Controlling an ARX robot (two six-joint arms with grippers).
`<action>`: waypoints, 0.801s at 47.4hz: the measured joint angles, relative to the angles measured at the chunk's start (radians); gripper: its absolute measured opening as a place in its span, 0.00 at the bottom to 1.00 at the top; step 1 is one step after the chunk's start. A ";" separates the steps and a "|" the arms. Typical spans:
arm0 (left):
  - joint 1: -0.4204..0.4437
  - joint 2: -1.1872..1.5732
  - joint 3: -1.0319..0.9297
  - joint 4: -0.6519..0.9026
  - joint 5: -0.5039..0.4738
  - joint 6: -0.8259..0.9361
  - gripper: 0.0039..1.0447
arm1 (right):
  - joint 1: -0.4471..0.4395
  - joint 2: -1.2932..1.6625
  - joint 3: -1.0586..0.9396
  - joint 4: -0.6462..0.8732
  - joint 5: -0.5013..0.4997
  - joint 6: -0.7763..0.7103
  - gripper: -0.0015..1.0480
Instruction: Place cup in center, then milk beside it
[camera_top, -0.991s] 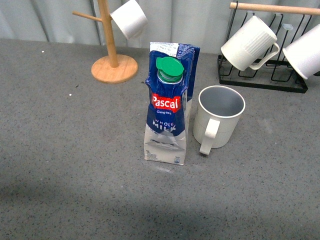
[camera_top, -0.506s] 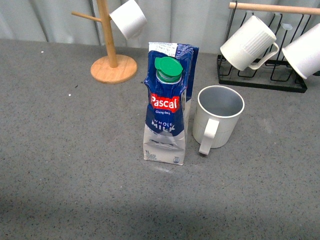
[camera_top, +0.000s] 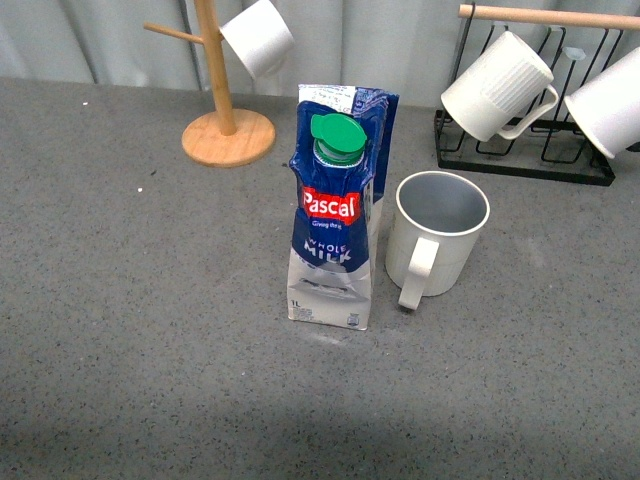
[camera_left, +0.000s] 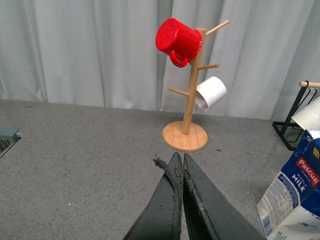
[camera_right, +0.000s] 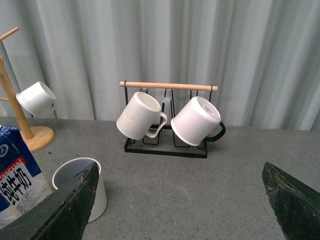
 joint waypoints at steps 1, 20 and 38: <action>0.000 -0.010 0.000 -0.009 0.000 0.000 0.04 | 0.000 0.000 0.000 0.000 0.000 0.000 0.91; 0.000 -0.239 0.000 -0.251 0.000 0.000 0.04 | 0.000 0.000 0.000 0.000 0.001 0.000 0.91; 0.000 -0.250 0.000 -0.257 0.000 0.000 0.56 | 0.000 0.000 0.000 0.000 0.000 0.000 0.91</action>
